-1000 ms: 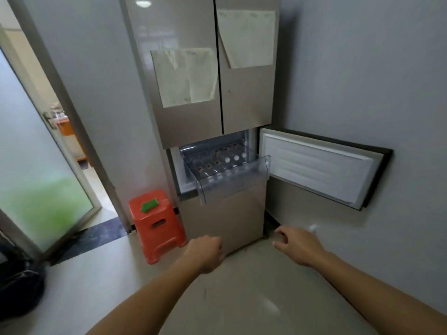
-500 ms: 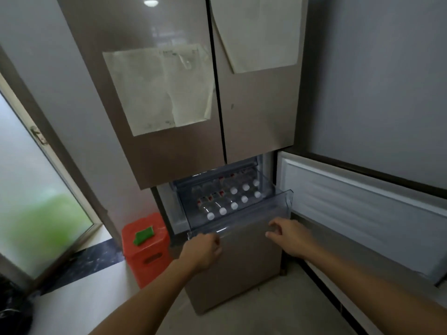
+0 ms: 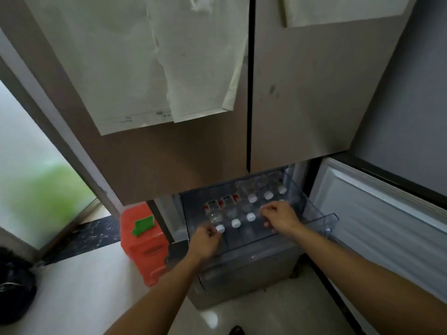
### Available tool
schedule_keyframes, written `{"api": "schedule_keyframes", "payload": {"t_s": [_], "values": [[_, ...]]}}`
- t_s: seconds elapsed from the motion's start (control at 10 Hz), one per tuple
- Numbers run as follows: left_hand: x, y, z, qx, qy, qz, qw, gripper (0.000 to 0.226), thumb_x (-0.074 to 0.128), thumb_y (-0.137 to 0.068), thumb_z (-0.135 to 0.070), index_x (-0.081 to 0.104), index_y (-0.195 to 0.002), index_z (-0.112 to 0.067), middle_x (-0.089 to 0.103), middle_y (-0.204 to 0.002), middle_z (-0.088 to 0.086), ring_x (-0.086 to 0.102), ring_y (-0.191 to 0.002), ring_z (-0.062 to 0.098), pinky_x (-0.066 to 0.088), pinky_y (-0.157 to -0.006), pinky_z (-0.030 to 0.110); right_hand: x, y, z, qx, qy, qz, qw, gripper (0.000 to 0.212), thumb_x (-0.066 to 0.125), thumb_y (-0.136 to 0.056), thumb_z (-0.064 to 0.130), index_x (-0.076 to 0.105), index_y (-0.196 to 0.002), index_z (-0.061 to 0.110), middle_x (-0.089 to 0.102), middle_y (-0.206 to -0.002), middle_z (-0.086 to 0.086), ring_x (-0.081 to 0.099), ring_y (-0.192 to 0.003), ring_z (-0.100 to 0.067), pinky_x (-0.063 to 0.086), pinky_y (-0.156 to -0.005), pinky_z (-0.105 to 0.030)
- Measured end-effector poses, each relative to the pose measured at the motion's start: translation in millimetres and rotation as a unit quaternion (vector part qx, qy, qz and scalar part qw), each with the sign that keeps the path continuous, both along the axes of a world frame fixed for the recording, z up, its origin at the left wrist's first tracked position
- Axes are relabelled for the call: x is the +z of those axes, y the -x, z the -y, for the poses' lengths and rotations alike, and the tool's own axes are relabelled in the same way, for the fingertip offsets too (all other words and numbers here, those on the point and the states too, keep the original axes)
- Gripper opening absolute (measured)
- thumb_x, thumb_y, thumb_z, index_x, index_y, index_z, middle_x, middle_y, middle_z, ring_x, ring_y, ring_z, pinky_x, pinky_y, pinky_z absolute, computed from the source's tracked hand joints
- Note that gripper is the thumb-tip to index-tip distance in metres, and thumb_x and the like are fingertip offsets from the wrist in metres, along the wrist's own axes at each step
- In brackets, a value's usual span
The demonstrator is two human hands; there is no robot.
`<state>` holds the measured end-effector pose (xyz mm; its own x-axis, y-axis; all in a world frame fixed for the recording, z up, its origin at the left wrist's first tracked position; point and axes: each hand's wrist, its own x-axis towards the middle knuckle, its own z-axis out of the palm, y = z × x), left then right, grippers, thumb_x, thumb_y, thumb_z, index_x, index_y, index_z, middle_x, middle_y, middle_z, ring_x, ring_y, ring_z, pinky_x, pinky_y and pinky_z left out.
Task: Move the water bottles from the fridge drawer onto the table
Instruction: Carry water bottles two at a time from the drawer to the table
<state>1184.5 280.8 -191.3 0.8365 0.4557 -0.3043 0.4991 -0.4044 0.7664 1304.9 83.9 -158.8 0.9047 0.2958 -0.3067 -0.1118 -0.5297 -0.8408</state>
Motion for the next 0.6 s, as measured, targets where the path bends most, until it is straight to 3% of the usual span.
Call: {"api": "schedule_keyframes", "payload": {"t_s": [0.1,0.2,0.3,0.4,0.5,0.6], "values": [[-32.0,-33.2,-14.2,0.064,0.107,-0.049,0.991,0.013,0.058,-0.089,-0.018,0.058,-0.081,-0.008,0.055,-0.07,0.008,0.049,-0.063,0.02,0.04,-0.065,0.033,-18.1,-34.9,-29.0,-0.073,-0.043,-0.107,0.991,0.015,0.054,-0.094,0.019,0.062,-0.083,0.012,0.068,-0.083,-0.009,0.064,-0.067,-0.017,0.049,-0.053,-0.028],[-50.9,-67.8,-23.0,0.149,0.206,-0.061,0.965,0.015,0.058,-0.091,-0.023,0.062,-0.09,-0.008,0.056,-0.078,0.012,0.052,-0.07,0.023,0.042,-0.07,0.033,-39.9,-72.3,-51.0,-0.149,-0.112,-0.192,0.964,0.017,0.049,-0.096,0.019,0.062,-0.097,0.008,0.065,-0.097,-0.015,0.063,-0.072,-0.021,0.052,-0.056,-0.03],[-66.5,-86.3,-26.9,0.223,0.284,-0.07,0.93,0.016,0.055,-0.091,-0.023,0.062,-0.096,-0.009,0.053,-0.066,0.009,0.046,-0.052,0.019,0.042,-0.052,0.025,-58.8,-94.7,-64.5,-0.181,-0.171,-0.264,0.932,0.031,0.037,-0.102,0.027,0.056,-0.123,0.012,0.063,-0.116,-0.015,0.066,-0.09,-0.028,0.057,-0.065,-0.035],[-74.9,-98.2,-26.0,0.255,0.374,-0.053,0.89,0.016,0.05,-0.092,-0.028,0.063,-0.093,-0.017,0.061,-0.071,0.006,0.053,-0.055,0.018,0.044,-0.048,0.026,-74.2,-111.2,-77.2,-0.214,-0.226,-0.311,0.898,0.038,0.039,-0.102,0.028,0.048,-0.133,0.008,0.057,-0.13,-0.019,0.06,-0.114,-0.034,0.053,-0.082,-0.036],[-88.7,-106.9,-29.5,0.268,0.408,-0.038,0.872,0.027,0.047,-0.095,-0.042,0.064,-0.091,-0.021,0.065,-0.078,0.007,0.057,-0.062,0.021,0.048,-0.047,0.025,-82.1,-120.0,-88.5,-0.257,-0.307,-0.338,0.852,0.037,0.043,-0.1,0.023,0.045,-0.133,0.008,0.06,-0.109,-0.011,0.064,-0.095,-0.024,0.053,-0.073,-0.03],[-92.1,-108.0,-29.8,0.274,0.399,-0.025,0.875,0.026,0.059,-0.091,-0.039,0.067,-0.095,-0.015,0.067,-0.083,0.01,0.059,-0.062,0.021,0.047,-0.047,0.025,-83.2,-123.8,-97.0,-0.294,-0.343,-0.372,0.811,0.017,0.041,-0.099,0.01,0.053,-0.11,0.007,0.058,-0.092,-0.012,0.062,-0.08,-0.025,0.056,-0.058,-0.033]]}}
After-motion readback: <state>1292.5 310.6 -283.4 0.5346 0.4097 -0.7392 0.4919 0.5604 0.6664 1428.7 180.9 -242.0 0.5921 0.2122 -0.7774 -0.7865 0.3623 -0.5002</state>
